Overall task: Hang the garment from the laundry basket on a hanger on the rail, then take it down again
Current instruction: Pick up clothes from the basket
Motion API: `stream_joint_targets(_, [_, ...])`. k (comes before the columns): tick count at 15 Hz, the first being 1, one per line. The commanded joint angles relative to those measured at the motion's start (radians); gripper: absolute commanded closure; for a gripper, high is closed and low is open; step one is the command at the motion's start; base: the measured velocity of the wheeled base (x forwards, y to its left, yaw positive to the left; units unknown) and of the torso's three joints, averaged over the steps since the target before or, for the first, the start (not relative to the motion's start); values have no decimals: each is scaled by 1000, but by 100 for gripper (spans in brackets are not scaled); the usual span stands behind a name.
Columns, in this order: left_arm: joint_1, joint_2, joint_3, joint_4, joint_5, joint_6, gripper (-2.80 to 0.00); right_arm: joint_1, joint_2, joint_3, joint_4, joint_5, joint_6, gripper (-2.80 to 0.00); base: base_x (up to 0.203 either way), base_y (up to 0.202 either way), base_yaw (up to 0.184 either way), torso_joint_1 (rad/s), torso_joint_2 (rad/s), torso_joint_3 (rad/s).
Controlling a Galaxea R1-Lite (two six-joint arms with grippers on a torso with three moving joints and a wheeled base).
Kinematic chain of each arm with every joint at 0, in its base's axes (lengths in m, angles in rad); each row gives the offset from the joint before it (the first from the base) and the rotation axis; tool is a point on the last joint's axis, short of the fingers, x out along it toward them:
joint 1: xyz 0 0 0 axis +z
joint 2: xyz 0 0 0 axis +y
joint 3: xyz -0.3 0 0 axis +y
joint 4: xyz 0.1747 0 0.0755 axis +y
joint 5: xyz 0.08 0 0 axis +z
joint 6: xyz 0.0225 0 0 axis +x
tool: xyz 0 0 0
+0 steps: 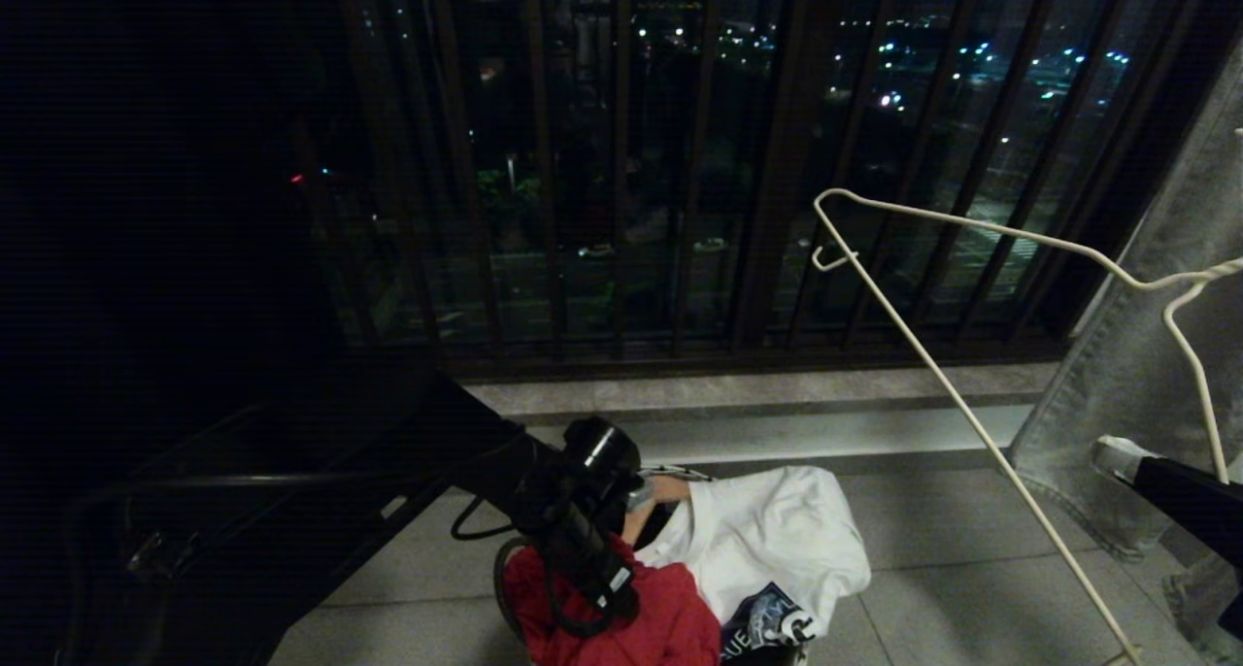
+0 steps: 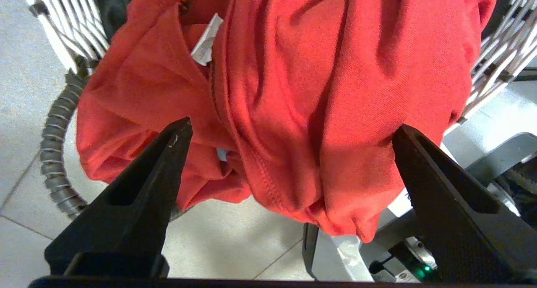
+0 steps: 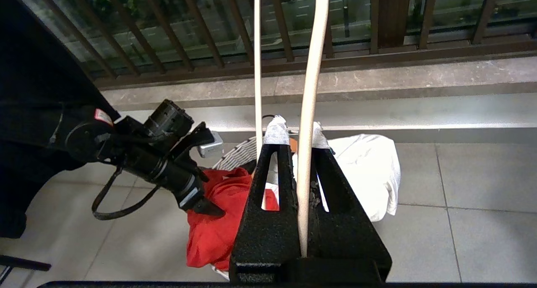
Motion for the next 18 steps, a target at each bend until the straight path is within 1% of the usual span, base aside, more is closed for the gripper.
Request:
stream_joint_targets(1, [-7, 5, 0, -1, -1, -21, -280, 1, -1, 0, -2, -2, 1, 0, 0, 0, 0, 0, 0, 0])
stream_joint_targets(3, [-10, -4, 1, -2, -1, -64, -280, 1, -1, 0, -2, -2, 2, 0, 0, 0, 0, 0, 0, 0])
stream_joint_targets(4, [-10, -16, 4, 0, -2, -68, -280, 1, 0, -1, -2, -2, 2, 0, 0, 0, 0, 0, 0, 0])
stream_joint_targets(6, [-10, -49, 36, -1, -4, -68, -280, 1, 2, 0, -2, -2, 2, 0, 0, 0, 0, 0, 0, 0])
stream_joint_targets(11, [-7, -81, 61, -8, -2, -69, -280, 1, 0, -1, -2, -2, 2, 0, 0, 0, 0, 0, 0, 0])
stream_joint_targets(15, [-5, -158, 108, -9, -1, -69, -280, 1, -1, 0, -1, -2, 2, 0, 0, 0, 0, 0, 1, -7])
stream_joint_targets(18, [-7, -164, 122, -9, 1, -69, -280, 1, -2, 0, -2, -2, 1, 0, 0, 0, 0, 2, 2, -129])
